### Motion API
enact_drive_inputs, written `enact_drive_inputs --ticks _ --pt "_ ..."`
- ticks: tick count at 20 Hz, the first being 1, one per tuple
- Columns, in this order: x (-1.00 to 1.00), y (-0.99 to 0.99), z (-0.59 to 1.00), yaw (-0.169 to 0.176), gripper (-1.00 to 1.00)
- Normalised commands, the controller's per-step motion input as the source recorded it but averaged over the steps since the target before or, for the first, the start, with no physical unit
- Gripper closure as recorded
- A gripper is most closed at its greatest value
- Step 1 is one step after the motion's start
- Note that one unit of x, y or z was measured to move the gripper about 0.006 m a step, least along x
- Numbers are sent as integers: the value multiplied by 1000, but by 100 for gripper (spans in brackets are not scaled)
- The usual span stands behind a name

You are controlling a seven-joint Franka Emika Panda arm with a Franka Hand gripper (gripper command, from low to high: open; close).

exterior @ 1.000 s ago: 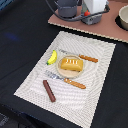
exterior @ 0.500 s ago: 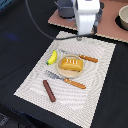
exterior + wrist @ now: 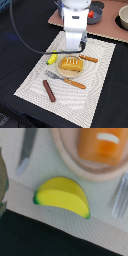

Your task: Interact with the objects in diverse but meaningful ways.

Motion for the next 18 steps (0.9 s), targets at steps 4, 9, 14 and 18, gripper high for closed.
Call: enact_drive_inputs --ticks 4,9,14,18 --pt "3 -680 242 -84 -100" --pt "126 -599 223 -102 -100" --pt "215 -525 150 -117 -100" --pt "240 -508 134 -120 -100"
